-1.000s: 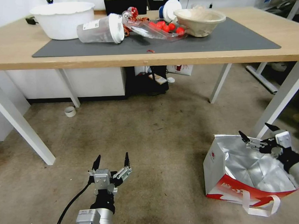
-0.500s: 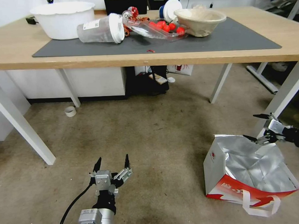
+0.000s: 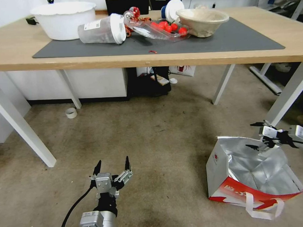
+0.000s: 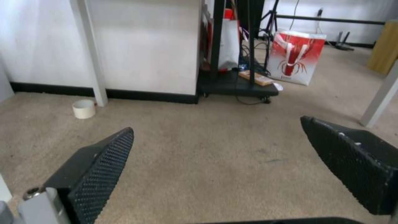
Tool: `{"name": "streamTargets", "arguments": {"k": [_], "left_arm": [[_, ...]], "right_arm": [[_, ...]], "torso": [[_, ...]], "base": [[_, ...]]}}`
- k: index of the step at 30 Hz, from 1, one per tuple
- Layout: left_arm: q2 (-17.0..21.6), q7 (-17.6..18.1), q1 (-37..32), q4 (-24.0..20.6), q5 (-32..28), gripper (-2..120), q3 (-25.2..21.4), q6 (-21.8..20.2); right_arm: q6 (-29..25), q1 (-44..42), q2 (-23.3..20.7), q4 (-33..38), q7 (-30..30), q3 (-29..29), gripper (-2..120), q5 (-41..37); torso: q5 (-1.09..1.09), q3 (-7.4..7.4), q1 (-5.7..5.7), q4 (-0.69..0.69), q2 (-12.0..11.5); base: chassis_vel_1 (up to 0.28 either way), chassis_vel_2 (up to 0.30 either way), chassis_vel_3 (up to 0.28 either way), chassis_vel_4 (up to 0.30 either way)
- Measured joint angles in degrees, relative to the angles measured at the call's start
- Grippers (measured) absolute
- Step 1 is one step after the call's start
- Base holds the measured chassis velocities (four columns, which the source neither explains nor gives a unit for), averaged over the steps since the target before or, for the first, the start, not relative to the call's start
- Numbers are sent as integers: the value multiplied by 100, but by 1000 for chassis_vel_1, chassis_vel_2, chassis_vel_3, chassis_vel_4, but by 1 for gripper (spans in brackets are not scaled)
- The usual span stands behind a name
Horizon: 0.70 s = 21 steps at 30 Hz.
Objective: Pick up the food delivery bag from the floor and place it on the table.
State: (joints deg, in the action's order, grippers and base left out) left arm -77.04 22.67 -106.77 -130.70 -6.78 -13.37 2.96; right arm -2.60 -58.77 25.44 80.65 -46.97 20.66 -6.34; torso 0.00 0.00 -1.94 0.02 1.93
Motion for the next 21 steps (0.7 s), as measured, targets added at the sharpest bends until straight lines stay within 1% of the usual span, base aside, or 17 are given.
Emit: {"name": "streamTargets", "arguments": {"k": [1, 3, 6, 7, 11, 21], "left_arm": [[0, 0, 0, 0, 0, 100, 0, 0], [-5, -16, 21, 42, -6, 100, -17, 22], [-9, -28, 33, 71, -11, 100, -23, 36], [-14, -44, 39, 82, -15, 100, -30, 41], [-24, -50, 40, 82, -26, 100, -50, 42], [-48, -50, 21, 76, -29, 100, -71, 64]], "right_arm": [[0, 0, 0, 0, 0, 0, 100, 0], [-53, 226, 117, -187, -1, -355, 100, 139], [-89, 334, 199, -300, -28, -509, 100, 215], [-99, 491, 308, -439, -52, -696, 100, 276], [-105, 827, 455, -603, -92, -929, 100, 355], [-89, 1206, 556, -841, -204, -1209, 100, 406]], "torso": [[0, 0, 0, 0, 0], [0, 0, 0, -3, 0], [0, 0, 0, -2, 0], [0, 0, 0, -3, 0], [0, 0, 0, -1, 0], [0, 0, 0, -2, 0]], "base": [[0, 0, 0, 0], [0, 0, 0, 0], [0, 0, 0, 0], [0, 0, 0, 0], [0, 0, 0, 0], [0, 0, 0, 0]]}}
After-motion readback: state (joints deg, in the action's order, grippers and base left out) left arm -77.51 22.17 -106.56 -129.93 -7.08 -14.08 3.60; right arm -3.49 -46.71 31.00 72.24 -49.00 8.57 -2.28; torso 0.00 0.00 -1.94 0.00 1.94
